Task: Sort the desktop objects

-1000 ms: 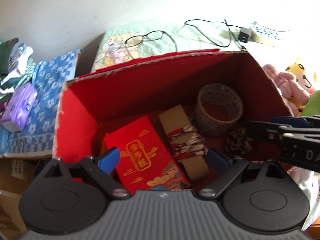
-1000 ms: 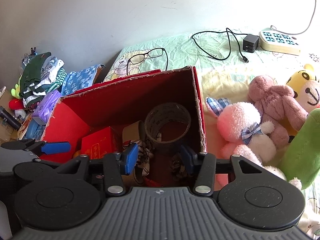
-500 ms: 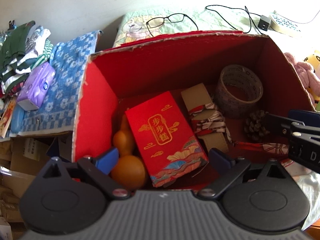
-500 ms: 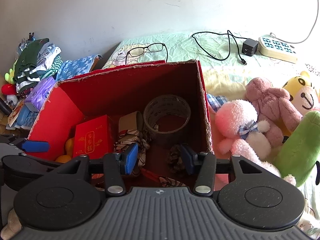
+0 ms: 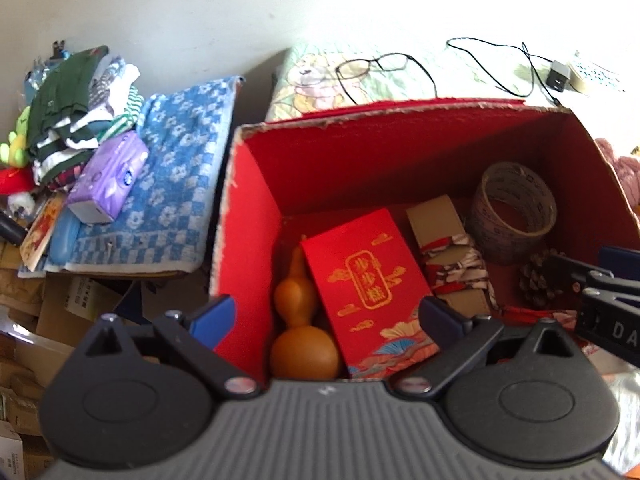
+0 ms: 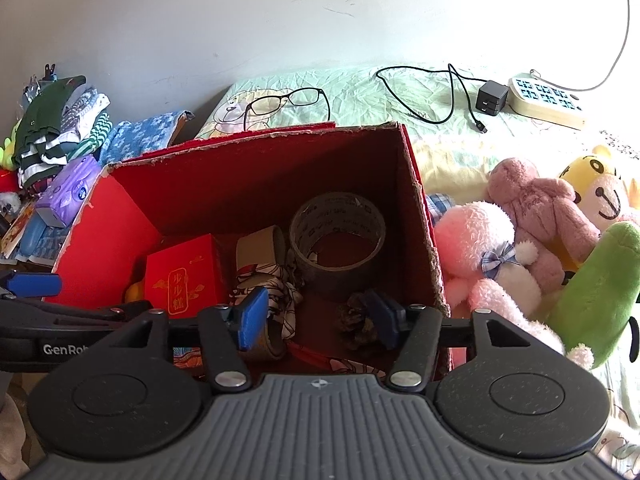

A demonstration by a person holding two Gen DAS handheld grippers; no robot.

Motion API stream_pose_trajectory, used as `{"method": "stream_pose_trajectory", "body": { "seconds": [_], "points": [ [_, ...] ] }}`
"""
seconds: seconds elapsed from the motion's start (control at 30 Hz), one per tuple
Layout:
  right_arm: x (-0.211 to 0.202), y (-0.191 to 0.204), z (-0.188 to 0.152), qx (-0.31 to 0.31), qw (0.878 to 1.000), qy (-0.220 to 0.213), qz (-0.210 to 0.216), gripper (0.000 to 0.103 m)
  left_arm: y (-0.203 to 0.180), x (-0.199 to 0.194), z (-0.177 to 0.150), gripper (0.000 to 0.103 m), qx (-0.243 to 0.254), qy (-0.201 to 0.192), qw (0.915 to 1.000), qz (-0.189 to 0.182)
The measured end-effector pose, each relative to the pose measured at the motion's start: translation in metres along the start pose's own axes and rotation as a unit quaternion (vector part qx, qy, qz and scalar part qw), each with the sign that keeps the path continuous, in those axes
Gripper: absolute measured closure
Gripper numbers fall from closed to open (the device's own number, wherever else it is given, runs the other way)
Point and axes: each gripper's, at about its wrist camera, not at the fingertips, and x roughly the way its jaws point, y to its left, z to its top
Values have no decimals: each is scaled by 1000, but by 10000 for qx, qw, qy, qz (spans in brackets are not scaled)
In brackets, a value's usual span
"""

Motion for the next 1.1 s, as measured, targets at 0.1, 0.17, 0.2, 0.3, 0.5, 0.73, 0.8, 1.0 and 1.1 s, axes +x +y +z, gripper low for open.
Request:
{"method": "stream_pose_trajectory", "body": {
  "seconds": [0.1, 0.17, 0.2, 0.3, 0.5, 0.73, 0.8, 1.0, 1.1],
  "points": [
    [-2, 3, 1, -33, 10000, -40, -48, 40, 4, -1, 3, 5, -94, 3, 9999, -70],
    [-3, 6, 2, -86, 9999, -70, -91, 40, 3, -2, 5, 4, -73, -10, 10000, -56],
    [-4, 7, 2, -112, 9999, -81, -104, 40, 2, -3, 5, 4, -50, -40, 10000, -36],
    [-4, 8, 2, -122, 9998, -76, -112, 39, 3, -5, 6, 4, -48, -94, 9999, -74],
    [-8, 5, 2, -22, 9998, -126, -174, 35, -1, -7, 7, 3, 4, -128, 9999, -76],
    [-11, 3, 0, 23, 9997, -153, -165, 34, -6, -10, 6, 0, 71, -188, 9998, 97],
    [-12, 3, -1, 15, 9998, -153, -161, 34, -7, -11, 5, 0, 58, -211, 9997, 105],
    [-13, 3, -1, 15, 9998, -145, -148, 34, -9, -13, 4, 0, 134, -229, 9993, 272],
    [-13, 3, -1, -6, 9998, -142, -145, 33, -12, -13, 3, 0, 177, -195, 9991, 323]
  ]
}}
